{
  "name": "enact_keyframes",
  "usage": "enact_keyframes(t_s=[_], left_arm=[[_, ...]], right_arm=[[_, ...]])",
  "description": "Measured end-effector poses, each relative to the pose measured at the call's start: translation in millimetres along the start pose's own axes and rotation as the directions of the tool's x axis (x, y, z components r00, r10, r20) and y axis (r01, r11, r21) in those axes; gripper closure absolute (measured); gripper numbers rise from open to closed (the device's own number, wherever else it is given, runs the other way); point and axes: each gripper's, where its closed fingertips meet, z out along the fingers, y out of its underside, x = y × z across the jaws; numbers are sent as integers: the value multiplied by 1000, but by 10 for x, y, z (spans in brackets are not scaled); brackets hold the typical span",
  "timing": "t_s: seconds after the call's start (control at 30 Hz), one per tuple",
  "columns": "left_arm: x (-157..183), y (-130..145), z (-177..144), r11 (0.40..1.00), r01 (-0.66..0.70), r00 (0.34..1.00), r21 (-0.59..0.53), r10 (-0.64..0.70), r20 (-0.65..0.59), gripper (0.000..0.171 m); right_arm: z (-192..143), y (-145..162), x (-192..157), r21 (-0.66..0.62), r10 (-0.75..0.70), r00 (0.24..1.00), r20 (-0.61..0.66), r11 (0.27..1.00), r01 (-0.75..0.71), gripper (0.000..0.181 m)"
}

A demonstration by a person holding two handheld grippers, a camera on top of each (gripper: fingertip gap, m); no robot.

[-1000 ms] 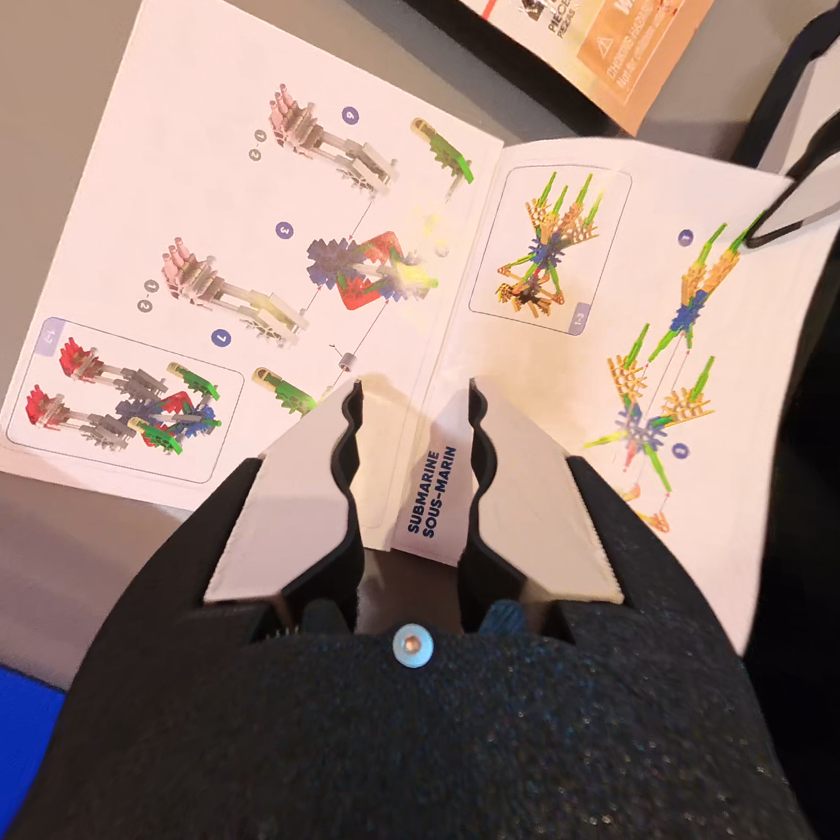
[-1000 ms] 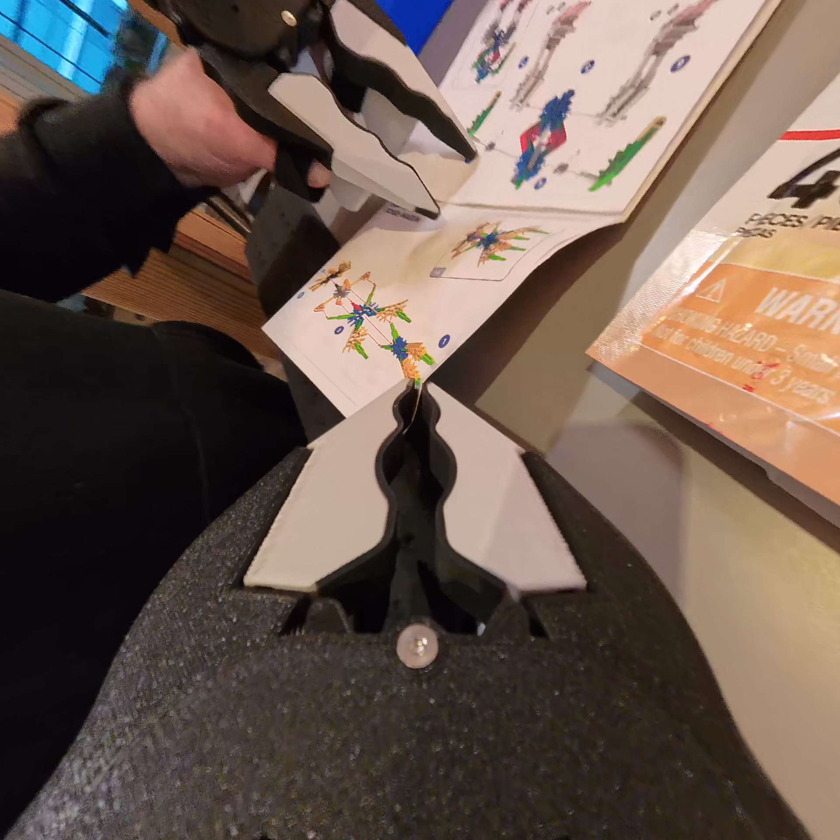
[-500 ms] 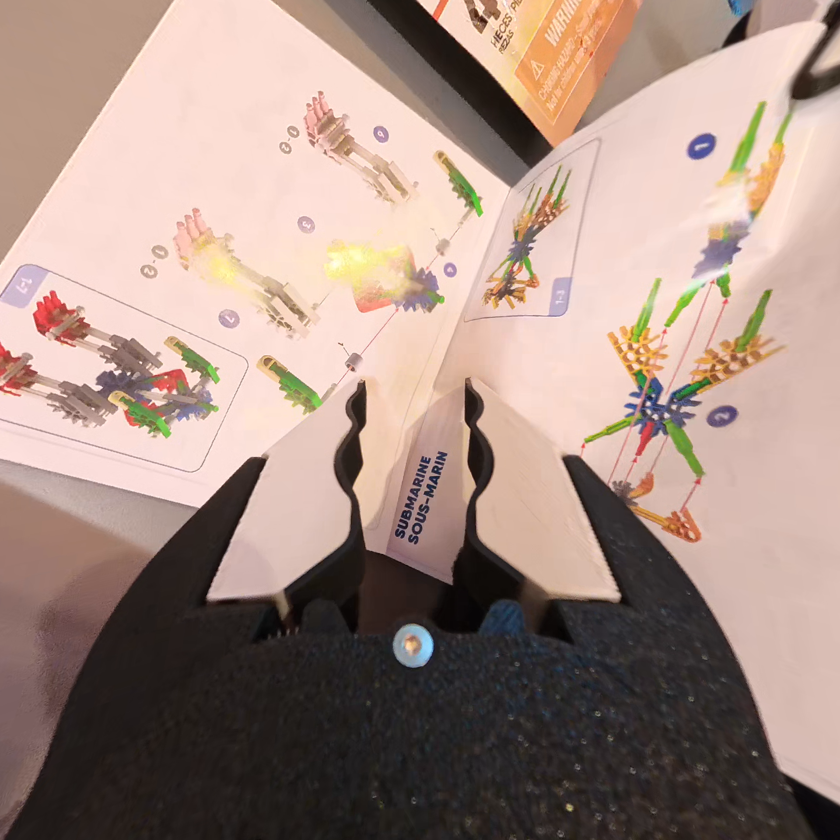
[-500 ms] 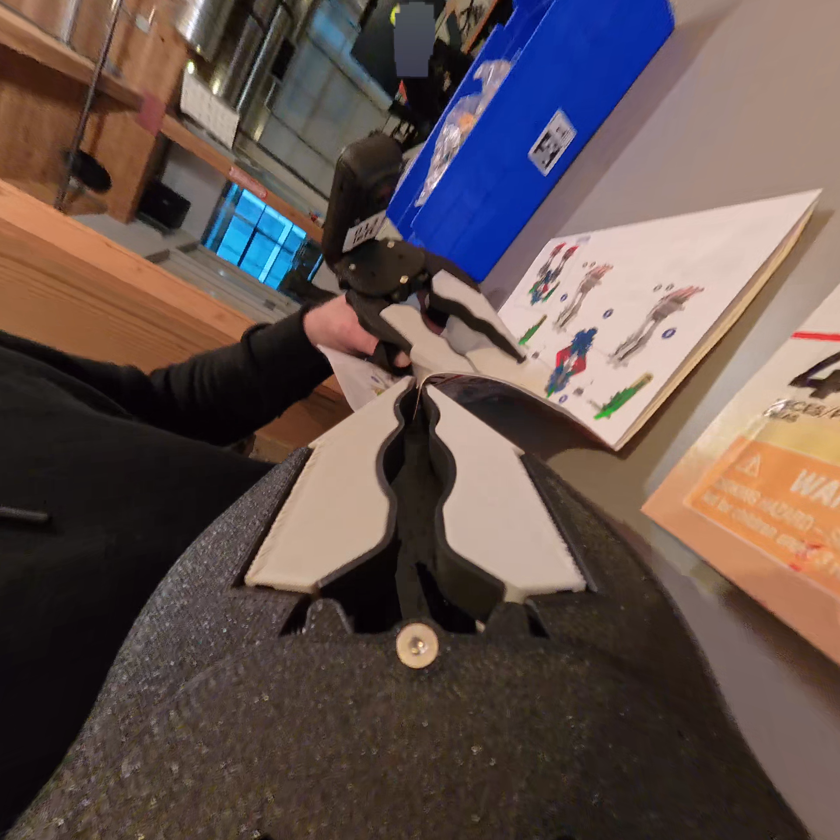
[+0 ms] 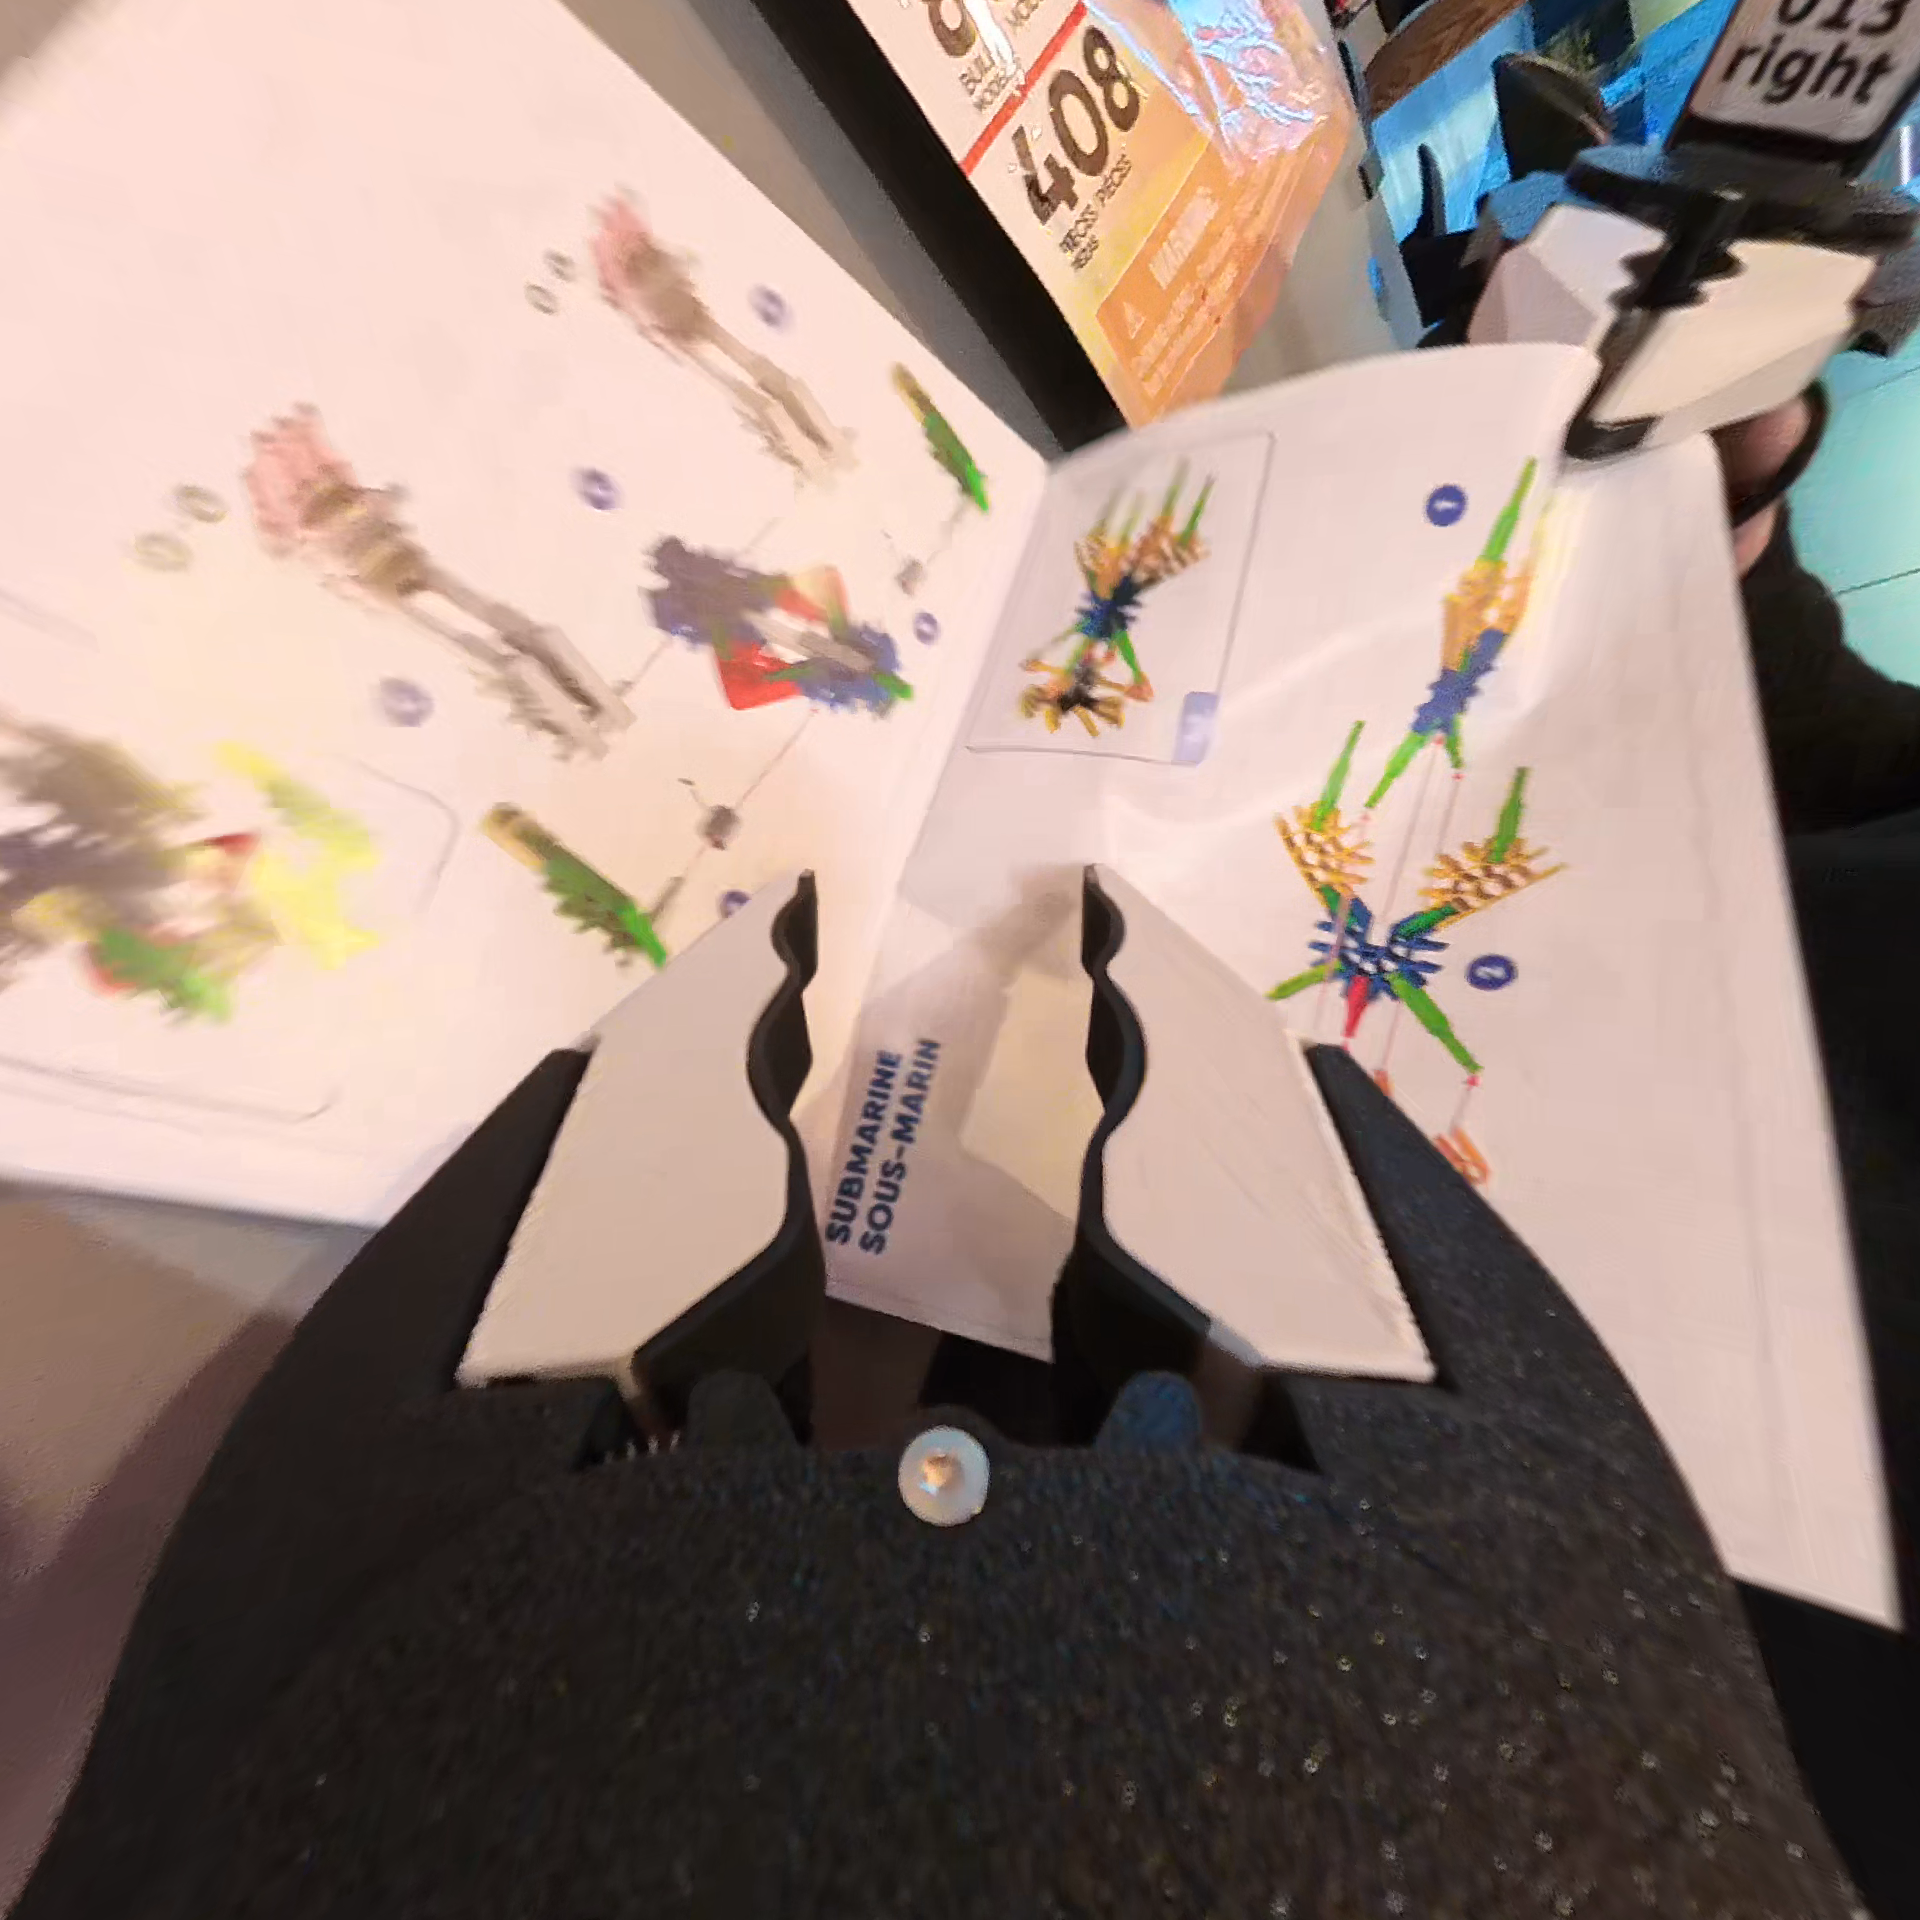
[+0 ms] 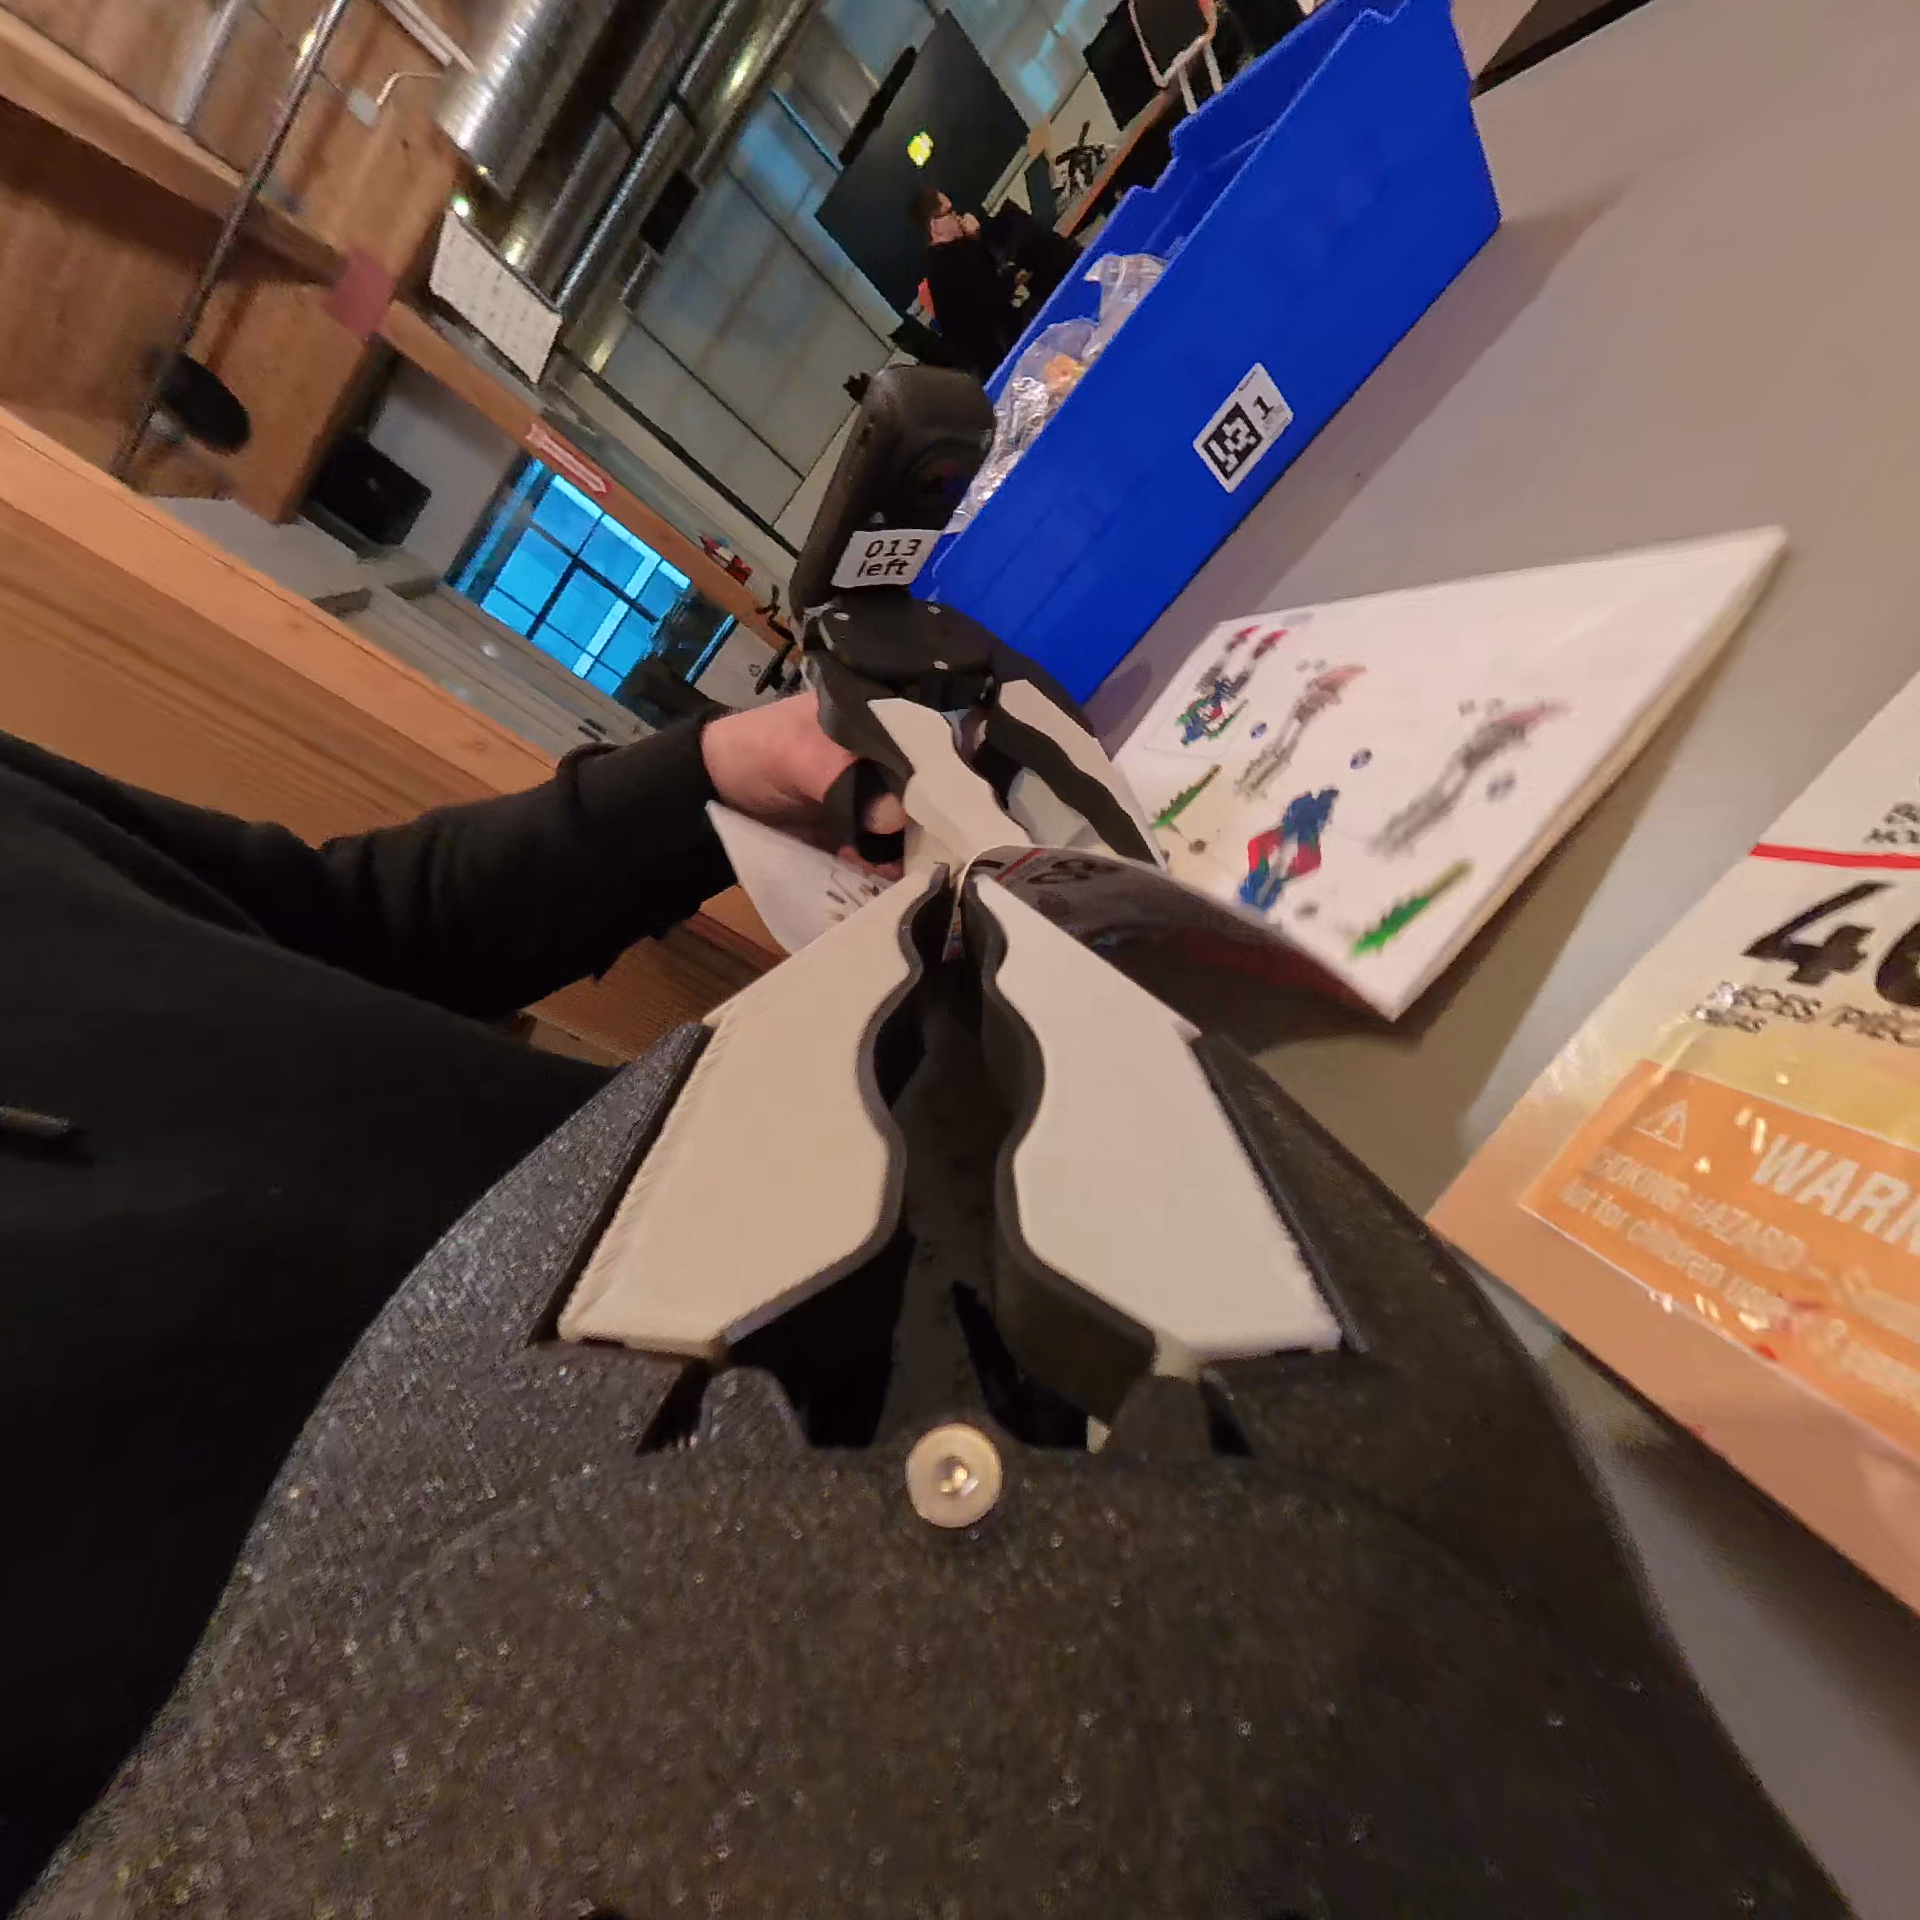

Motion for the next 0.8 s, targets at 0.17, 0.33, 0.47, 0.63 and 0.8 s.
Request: enact_keyframes(t_s=[0.17, 0.33, 0.47, 0.63, 0.8], left_arm=[[205, -22, -119, 994, -99, 995, 35, 100, -10, 104], [492, 60, -428, 956, -283, 959, 73, 281, 33, 85], [369, 387, -488, 850, -520, 806, -90, 523, 276, 76], [350, 474, -329, 722, -671, 614, -166, 667, 422, 79], [358, 478, -347, 683, -710, 552, -171, 691, 466, 73]], right_arm=[[-126, 62, 74, 17, 100, 995, -2, 995, -100, 181], [-200, 41, 97, 27, 150, 989, -10, 988, -150, 181], [-185, 22, 120, 34, 209, 978, -5, 977, -209, 181], [-155, -1, 125, 40, 263, 965, 9, 964, -263, 181], [-171, -77, 144, 51, 300, 954, 23, 952, -301, 181]])
